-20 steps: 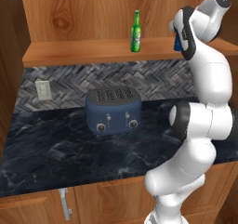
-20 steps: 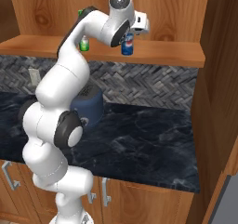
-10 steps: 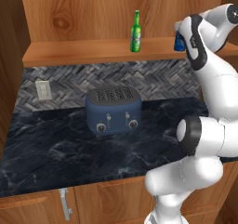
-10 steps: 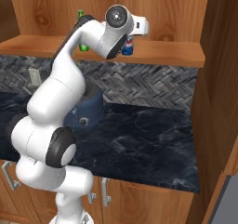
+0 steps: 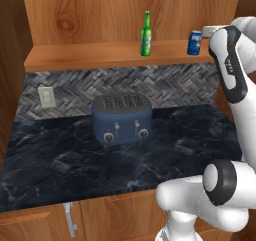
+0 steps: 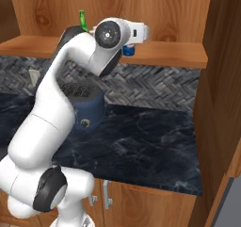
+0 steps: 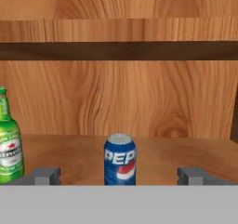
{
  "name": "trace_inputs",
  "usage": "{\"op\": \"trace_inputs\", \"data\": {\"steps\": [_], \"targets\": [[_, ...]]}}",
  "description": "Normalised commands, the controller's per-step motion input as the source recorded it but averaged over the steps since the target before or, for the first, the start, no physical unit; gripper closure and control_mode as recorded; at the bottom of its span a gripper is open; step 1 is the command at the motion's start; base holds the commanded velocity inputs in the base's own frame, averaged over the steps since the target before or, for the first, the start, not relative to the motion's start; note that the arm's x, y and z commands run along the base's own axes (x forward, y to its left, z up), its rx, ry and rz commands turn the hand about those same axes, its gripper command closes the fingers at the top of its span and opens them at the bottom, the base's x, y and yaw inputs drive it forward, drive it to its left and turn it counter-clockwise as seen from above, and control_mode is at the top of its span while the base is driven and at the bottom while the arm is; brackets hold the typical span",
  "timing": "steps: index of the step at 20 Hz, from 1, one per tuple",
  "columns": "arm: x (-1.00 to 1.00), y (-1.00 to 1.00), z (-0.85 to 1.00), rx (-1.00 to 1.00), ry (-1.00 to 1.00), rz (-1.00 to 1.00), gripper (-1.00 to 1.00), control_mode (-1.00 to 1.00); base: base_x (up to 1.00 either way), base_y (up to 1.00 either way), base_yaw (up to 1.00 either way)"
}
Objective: Pick the can, beer from the counter and place them in the open cabinet.
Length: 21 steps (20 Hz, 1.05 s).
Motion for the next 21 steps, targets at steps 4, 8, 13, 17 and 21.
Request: {"op": "trace_inputs", "data": {"steps": [4,8,13,17,21], "targets": [[-1.0,0.0,0.14,0.0,-0.01,0.0,-1.0,-1.0,0.0,0.0,0.0],[-1.0,0.0,0.0,0.0,-0.03,0.0,-1.0,-1.0,0.0,0.0,0.0],[-1.0,0.0,-0.01,0.0,0.0,0.0,-1.0,-1.0,0.0,0.0,0.0],[-1.0,0.09,-0.13,-0.01,0.0,0.0,-1.0,-1.0,0.0,0.0,0.0],[-0.97,0.23,-0.16,-0.02,0.0,0.0,-1.0,-1.0,0.0,0.0,0.0]]}}
